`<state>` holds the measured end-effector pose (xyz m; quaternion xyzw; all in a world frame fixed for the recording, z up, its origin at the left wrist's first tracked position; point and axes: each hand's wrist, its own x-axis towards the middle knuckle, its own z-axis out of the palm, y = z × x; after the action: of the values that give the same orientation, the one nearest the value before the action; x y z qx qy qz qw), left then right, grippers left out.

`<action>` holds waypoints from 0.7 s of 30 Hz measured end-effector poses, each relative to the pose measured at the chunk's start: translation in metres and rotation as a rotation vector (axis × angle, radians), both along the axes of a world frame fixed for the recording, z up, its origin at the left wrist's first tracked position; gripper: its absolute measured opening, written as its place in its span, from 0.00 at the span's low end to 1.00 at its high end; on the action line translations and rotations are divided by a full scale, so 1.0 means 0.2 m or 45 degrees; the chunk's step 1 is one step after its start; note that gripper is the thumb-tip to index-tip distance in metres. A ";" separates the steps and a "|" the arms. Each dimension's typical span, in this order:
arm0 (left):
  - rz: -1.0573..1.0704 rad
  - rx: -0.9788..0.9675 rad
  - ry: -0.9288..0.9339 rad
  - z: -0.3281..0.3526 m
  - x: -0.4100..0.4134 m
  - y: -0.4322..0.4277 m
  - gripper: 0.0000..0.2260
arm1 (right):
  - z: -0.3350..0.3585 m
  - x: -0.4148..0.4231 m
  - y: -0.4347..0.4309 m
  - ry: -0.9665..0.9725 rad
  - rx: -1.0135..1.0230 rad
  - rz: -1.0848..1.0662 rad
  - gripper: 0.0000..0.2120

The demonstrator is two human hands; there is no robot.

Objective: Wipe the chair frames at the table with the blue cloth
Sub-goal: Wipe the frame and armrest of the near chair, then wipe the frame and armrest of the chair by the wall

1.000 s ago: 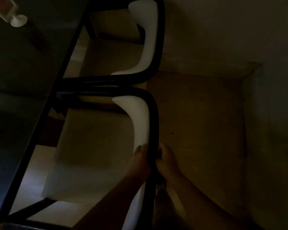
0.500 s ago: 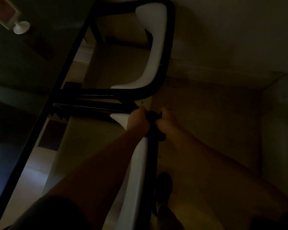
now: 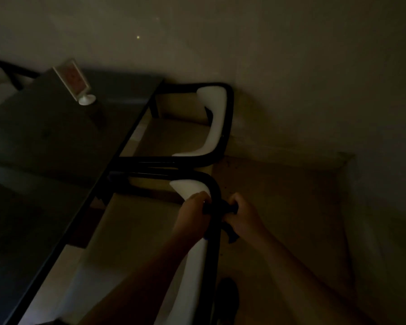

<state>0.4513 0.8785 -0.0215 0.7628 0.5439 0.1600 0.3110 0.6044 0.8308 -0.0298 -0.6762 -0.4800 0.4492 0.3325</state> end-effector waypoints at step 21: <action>-0.216 0.127 -0.096 0.15 -0.19 -0.93 0.08 | 0.21 -0.12 -1.01 -0.120 0.105 -0.012 0.12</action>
<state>0.4128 0.6921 0.0076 0.8140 0.4568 0.1884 0.3053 0.5807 0.6282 0.0118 -0.6845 -0.5100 0.3952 0.3393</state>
